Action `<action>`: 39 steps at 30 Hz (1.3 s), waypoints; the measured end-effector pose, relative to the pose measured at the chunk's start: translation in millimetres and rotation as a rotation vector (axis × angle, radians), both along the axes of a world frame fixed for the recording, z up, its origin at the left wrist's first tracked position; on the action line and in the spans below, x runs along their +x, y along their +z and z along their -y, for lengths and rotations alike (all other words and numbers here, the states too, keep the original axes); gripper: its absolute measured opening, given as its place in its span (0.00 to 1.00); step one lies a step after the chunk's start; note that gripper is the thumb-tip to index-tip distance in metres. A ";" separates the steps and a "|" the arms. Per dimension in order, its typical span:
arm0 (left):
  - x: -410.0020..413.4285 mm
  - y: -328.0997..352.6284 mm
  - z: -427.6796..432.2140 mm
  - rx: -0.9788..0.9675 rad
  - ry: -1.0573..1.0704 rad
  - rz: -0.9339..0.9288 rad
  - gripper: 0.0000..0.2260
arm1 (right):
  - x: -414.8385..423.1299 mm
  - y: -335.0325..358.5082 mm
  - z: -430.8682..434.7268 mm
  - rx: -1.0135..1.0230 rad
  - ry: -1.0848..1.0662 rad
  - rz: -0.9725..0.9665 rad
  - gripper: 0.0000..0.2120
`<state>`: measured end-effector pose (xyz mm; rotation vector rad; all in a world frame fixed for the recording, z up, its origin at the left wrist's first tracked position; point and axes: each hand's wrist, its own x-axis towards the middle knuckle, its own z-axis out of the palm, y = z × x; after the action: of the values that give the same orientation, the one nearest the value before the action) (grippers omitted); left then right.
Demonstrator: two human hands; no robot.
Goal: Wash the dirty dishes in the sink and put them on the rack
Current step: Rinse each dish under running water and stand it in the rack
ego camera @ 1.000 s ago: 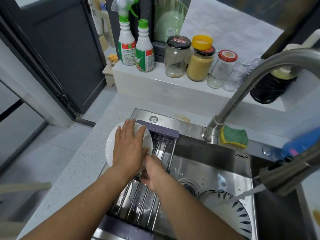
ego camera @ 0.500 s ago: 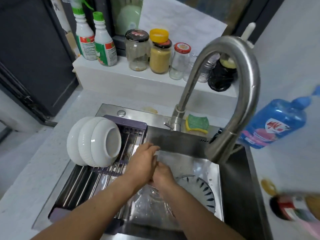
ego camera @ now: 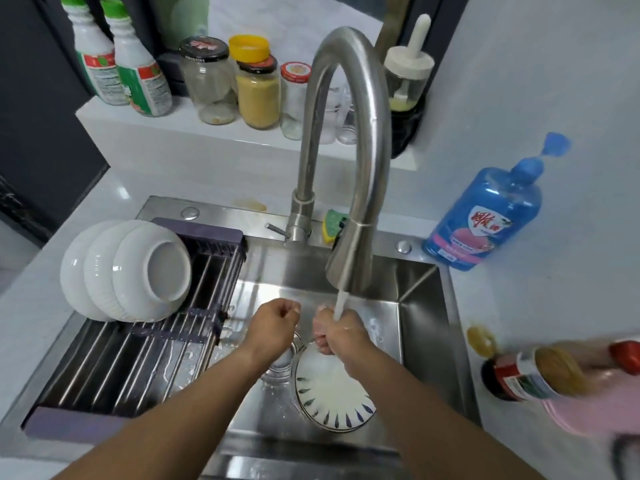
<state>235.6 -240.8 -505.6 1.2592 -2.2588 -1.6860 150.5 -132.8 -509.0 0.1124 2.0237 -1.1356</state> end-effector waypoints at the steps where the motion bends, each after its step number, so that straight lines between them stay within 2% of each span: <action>1: 0.7 -5.0 -3.5 0.008 -0.003 0.018 0.07 | -1.3 -3.0 -3.7 0.009 0.015 -0.006 0.14; 3: 0.8 -15.0 -10.6 0.000 -0.023 0.047 0.06 | -3.2 -8.4 -17.2 0.021 0.074 -0.028 0.11; 5: 1.9 -25.1 -16.4 -0.017 -0.036 0.091 0.06 | -9.1 -18.8 -34.6 0.072 0.175 -0.129 0.10; 8: 7.4 -40.4 -25.8 -0.060 -0.113 0.174 0.15 | -17.4 -30.5 -64.0 0.199 0.381 -0.294 0.12; 9: 9.1 -46.0 -28.7 -0.056 -0.135 0.218 0.15 | -20.3 -37.7 -72.7 0.239 0.407 -0.328 0.13; 12: 14.8 -62.4 -35.0 -0.050 -0.140 0.366 0.04 | -26.7 -56.8 -93.1 0.389 0.414 -0.375 0.08; 14: 19.6 -75.5 -38.0 -0.061 -0.159 0.447 0.12 | -28.7 -68.7 -102.7 0.432 0.373 -0.396 0.04; 15: 21.4 -78.9 -39.9 -0.053 -0.163 0.472 0.13 | -29.8 -75.7 -107.4 0.446 0.340 -0.400 0.04; 18: 24.5 -89.9 -46.6 0.007 -0.166 0.509 0.11 | -32.6 -86.2 -117.7 0.497 0.319 -0.353 0.17; 20: 26.6 -99.1 -49.9 0.020 -0.175 0.523 0.12 | -33.3 -90.5 -122.1 0.525 0.333 -0.275 0.17; 24: 28.1 -106.0 -51.4 0.005 -0.175 0.510 0.09 | -32.7 -97.3 -121.1 0.552 0.423 -0.295 0.07; 27: 23.5 -103.0 -50.4 0.001 -0.216 0.527 0.06 | -34.1 -94.5 -116.7 0.587 0.553 -0.342 0.10; 32: 22.1 -79.2 -46.8 0.257 -0.095 0.416 0.09 | -37.2 -92.1 -118.6 0.619 0.594 -0.283 0.08; 36: 33.9 -66.7 -37.2 0.365 -0.031 0.267 0.10 | -36.0 -86.7 -115.5 0.563 0.544 -0.336 0.04; 39: 40.9 -58.2 -29.5 0.462 0.044 0.151 0.11 | -33.5 -79.0 -112.2 0.485 0.494 -0.400 0.05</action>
<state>276.5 -211.3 -563.7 1.5514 -1.9551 -2.2517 117.0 -20.7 -588.1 -0.3816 2.4591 -0.3630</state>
